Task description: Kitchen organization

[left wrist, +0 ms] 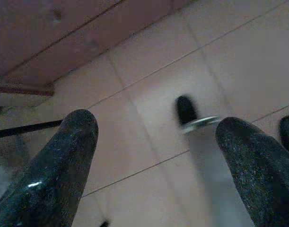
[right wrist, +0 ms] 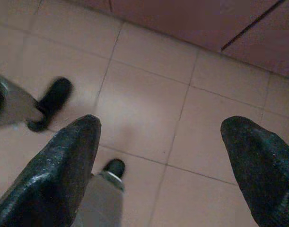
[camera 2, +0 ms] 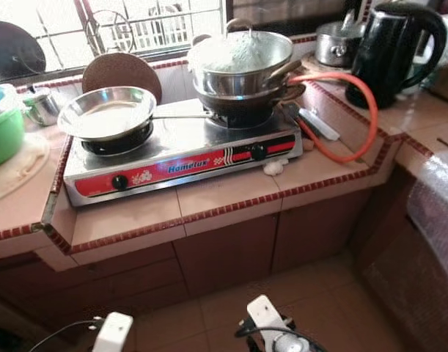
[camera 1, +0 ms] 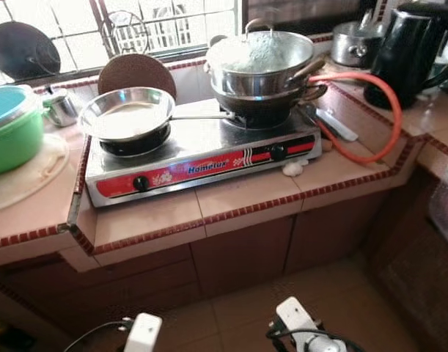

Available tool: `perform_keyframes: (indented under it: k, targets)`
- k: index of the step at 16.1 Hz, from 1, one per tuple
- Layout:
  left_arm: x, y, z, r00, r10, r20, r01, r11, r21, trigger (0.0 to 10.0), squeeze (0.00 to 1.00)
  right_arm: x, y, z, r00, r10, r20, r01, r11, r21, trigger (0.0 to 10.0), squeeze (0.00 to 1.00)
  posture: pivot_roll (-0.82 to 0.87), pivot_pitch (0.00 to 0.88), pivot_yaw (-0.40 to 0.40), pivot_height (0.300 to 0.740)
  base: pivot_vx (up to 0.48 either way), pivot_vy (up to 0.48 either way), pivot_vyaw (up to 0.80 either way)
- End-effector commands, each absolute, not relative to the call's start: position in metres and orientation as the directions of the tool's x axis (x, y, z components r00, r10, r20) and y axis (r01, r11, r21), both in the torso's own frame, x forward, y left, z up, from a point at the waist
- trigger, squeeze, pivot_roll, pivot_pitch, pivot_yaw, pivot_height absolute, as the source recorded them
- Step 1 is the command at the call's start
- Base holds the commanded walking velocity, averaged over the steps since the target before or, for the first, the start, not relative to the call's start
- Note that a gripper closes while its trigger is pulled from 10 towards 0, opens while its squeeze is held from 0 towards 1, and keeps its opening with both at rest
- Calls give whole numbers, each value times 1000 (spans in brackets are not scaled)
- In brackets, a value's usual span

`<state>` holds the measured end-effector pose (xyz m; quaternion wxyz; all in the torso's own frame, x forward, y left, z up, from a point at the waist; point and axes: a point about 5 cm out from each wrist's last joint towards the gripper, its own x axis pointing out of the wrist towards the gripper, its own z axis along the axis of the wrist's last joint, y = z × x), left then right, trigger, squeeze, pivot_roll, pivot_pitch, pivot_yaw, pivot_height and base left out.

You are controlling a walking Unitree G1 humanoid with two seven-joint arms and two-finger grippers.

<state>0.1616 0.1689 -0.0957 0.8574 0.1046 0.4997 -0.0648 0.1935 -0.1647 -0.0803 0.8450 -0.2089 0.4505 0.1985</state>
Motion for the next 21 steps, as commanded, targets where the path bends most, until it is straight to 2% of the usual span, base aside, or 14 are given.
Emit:
perform_keyframes:
  k: [1, 3, 4, 8, 10, 11, 13, 15, 18, 21]
  targets:
    - [161, 178, -95, 498, 28, -867, 186, 973, 138, 10000, 0, 199, -159, -78, 517, 178, -837, -557, 813, -171, 10000, 0, -117, 0, 9, 740, 0, 0, 0]
    - [163, 174, -95, 507, 38, -861, 128, 985, 118, 10000, 0, 204, -158, -75, 510, 198, -837, -601, 778, -183, 10000, 0, -112, 0, -3, 740, 0, 0, 0]
    - [167, 166, -94, 512, 16, -859, 105, 991, 81, 10000, 0, 217, -158, -68, 537, 191, -822, -585, 786, -200, 10000, 0, -122, 0, -9, 740, 0, 0, 0]
    - [173, 159, -92, 518, -16, -855, 172, 981, 85, 10000, 0, 234, -154, -57, 589, 183, -787, -527, 825, -203, 10000, 0, -47, 0, -62, 740, 0, 0, 0]
    - [170, 163, -93, 513, 3, -858, 174, 979, 108, 10000, 0, 234, -151, -58, 578, 192, -793, -560, 801, -214, 10000, 0, 4, 0, -77, 740, 0, 0, 0]
    - [161, 170, -96, 511, 36, -859, 87, 992, 93, 10000, 0, 229, -139, -61, 540, 235, -808, -638, 740, -211, 10000, 0, 60, 0, -93, 740, 0, 0, 0]
    - [153, 174, -98, 504, 58, -862, 68, 992, 107, 10000, 0, 227, -131, -62, 517, 264, -814, -688, 694, -212, 10000, 0, 95, 0, -99, 740, 0, 0, 0]
    - [148, 167, -100, 508, 46, -860, 56, 995, 86, 10000, 0, 222, -128, -64, 478, 277, -833, -759, 607, -233, 10000, 0, 125, 0, -105, 740, 0, 0, 0]
    - [158, 172, -95, 547, 53, -835, 107, 985, 133, 10000, 0, 231, -126, -59, 500, 274, -821, -748, 614, -251, 10000, 0, 118, 0, -83, 740, 0, 0, 0]
    - [159, 170, -95, 528, -17, -849, 261, 954, 144, 10000, 0, 235, -131, -58, 546, 233, -805, -660, 712, -241, 10000, 0, 48, 0, -36, 740, 0, 0, 0]
